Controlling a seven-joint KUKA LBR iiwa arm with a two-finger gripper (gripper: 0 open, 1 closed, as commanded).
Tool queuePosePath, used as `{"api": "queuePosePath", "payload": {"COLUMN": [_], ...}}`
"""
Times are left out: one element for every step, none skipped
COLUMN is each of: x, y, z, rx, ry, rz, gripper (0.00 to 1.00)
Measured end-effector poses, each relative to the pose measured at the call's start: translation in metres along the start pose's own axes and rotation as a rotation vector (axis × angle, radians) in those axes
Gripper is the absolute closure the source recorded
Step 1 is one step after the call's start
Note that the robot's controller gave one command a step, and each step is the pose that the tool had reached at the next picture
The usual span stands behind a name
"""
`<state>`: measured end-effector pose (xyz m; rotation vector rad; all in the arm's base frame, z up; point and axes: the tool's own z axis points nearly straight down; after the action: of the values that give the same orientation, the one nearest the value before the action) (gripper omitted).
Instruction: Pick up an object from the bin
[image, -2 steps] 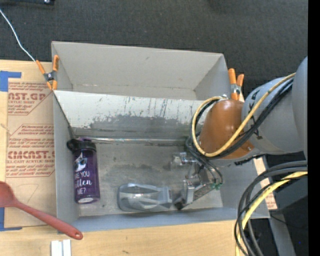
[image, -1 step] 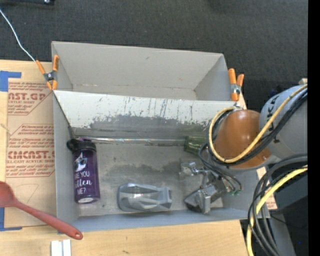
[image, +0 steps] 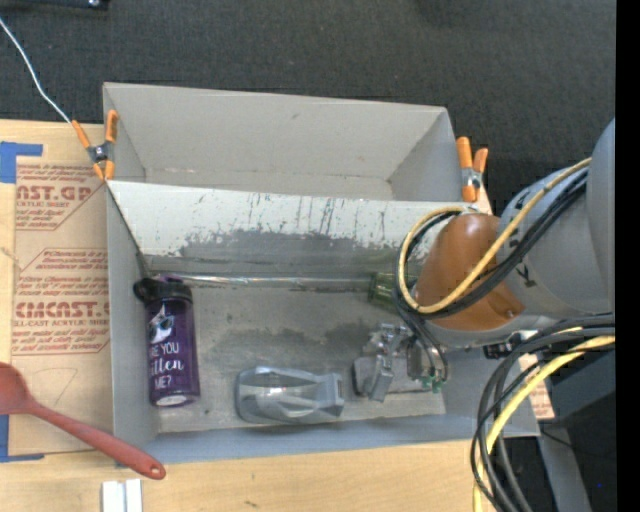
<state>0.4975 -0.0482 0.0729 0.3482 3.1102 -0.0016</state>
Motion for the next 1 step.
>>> {"api": "queuePosePath", "payload": {"x": [-0.0001], "y": [0.0], "z": [-0.0001], "rx": [0.0], "ry": [0.0], "rz": [0.0], "gripper": [1.0]}}
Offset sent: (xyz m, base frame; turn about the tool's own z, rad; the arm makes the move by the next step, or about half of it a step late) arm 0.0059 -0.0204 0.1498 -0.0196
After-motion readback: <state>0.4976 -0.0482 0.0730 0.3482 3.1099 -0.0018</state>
